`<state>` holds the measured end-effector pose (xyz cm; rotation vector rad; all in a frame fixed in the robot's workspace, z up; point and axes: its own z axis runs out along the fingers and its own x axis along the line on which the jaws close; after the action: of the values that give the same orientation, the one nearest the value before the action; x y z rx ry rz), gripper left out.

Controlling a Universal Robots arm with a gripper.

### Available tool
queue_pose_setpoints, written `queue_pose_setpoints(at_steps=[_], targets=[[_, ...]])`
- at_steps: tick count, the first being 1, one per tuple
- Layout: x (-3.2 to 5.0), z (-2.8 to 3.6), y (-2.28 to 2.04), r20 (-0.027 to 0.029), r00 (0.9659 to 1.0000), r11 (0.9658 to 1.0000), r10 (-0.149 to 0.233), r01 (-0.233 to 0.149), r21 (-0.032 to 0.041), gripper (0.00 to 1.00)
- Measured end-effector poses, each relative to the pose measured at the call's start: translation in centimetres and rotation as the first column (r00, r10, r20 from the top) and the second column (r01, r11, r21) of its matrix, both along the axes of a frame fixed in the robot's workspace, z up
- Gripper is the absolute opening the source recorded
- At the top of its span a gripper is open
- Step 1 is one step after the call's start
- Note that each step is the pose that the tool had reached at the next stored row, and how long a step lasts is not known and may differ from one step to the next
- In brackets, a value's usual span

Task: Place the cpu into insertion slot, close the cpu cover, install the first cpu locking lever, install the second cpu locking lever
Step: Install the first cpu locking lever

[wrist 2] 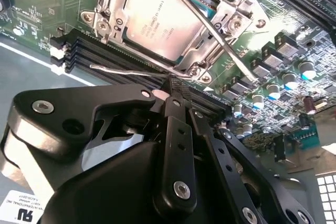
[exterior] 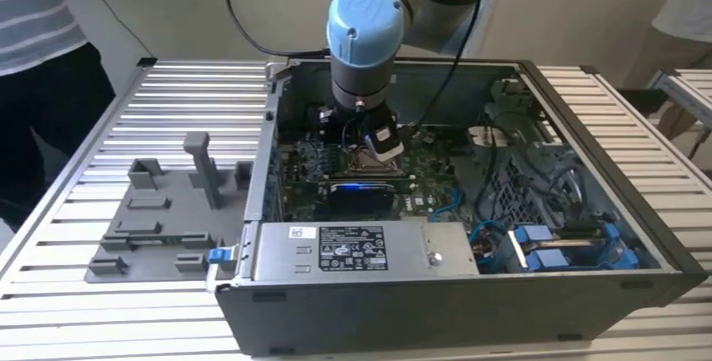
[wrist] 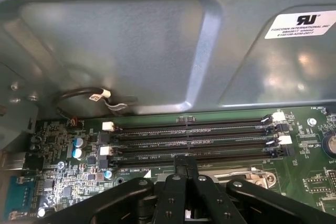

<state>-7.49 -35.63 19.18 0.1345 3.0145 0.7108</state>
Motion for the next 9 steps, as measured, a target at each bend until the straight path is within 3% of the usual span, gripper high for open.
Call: queue_pose_setpoints(at_steps=[9], targets=[[-0.15, -0.02, -0.11, 0.0014, 1.0000, 1.0000, 0.000, 0.000, -0.0002, 0.11]])
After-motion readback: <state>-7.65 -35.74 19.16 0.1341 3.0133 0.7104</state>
